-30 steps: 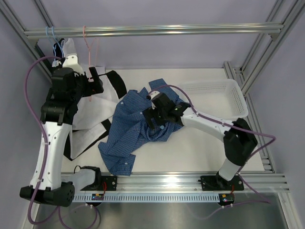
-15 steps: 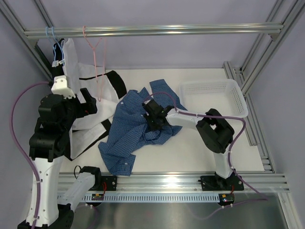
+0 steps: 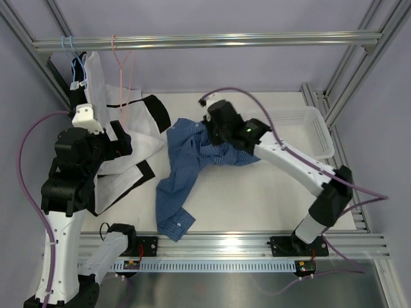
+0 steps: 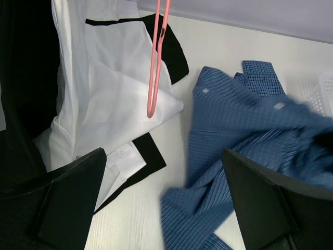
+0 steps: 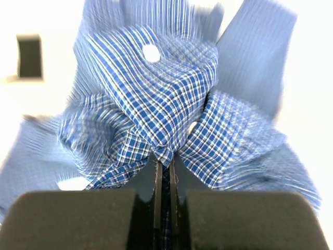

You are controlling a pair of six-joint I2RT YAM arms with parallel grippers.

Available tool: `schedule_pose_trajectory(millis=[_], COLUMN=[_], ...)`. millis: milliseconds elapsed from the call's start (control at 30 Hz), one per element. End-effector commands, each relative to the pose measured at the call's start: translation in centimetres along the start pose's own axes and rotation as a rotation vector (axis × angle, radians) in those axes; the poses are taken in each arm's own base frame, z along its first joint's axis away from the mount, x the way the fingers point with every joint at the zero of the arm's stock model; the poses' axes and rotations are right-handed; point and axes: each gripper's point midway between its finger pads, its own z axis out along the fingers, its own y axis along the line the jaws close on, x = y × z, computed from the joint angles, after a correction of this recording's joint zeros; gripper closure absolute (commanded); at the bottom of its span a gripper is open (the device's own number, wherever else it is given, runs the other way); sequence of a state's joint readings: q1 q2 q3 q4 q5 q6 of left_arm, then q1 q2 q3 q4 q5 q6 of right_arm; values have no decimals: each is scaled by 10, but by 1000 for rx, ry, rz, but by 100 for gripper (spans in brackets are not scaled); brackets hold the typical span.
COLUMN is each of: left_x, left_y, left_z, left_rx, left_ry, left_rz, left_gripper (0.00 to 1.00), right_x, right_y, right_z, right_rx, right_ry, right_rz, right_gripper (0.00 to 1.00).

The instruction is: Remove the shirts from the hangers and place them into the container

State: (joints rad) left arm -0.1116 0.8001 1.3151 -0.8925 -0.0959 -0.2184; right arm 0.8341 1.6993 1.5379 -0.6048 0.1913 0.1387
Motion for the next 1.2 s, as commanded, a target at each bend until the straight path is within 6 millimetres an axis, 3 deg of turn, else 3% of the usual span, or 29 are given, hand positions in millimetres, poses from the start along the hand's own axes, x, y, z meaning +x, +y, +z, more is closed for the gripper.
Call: schedule_pose_trajectory(millis=[0,33,100,133,267,367,500,533,667,700,733,767,867,900,933,1000,1033,1167], left_x=[-15,-15,-17,-17,-16,-13,-7,-4,0,0,1,1,3,3,3,4,4,1], left_y=[-9,-9,-8,-8,-10,-12,-13,-13,-13,-13,-13,-13,-13,-13,-14,-15,-14,-13], left_z=[-5,-5,-7,-8,-8,-7,-4,-3,0,-1,0,0,1,2,3,3,4,2], left_rx=[40,40,37,35,49,57,65,66,66,66,65,65,64,66,69,75,73,68], left_ry=[-46,-46,-53,-55,-53,-45,-29,-22,-13,-13,-8,-10,-7,-6,-5,-4,-4,-15], left_rz=[-11,-11,-12,-12,-20,-28,-36,-37,-41,-41,-41,-39,-41,-44,-44,-45,-47,-44], left_gripper=[1,1,1,1,1,1,1,1,1,1,1,1,1,1,1,1,1,2], right_x=[-99,-116,-130,-135,-135,-121,-100,-93,-71,-73,-73,-77,-106,-107,-128,-143,-155,-173], right_y=[-73,-104,-137,-165,-227,-257,-282,-283,-299,-302,-294,-290,-275,-272,-262,-254,-247,-233], right_z=[-106,-135,-172,-190,-242,-248,-249,-238,-225,-234,-227,-232,-259,-255,-279,-301,-324,-376], right_rx=[214,298,376,448,623,682,704,676,651,642,579,553,481,460,421,394,386,389], right_ry=[-300,-356,-423,-454,-542,-530,-555,-559,-578,-618,-632,-668,-748,-710,-769,-815,-872,-973], right_rz=[6,27,55,84,142,187,284,326,430,442,445,437,397,392,364,349,331,298], right_gripper=[100,100,100,100,100,100,100,100,100,100,100,100,100,100,100,100,100,100])
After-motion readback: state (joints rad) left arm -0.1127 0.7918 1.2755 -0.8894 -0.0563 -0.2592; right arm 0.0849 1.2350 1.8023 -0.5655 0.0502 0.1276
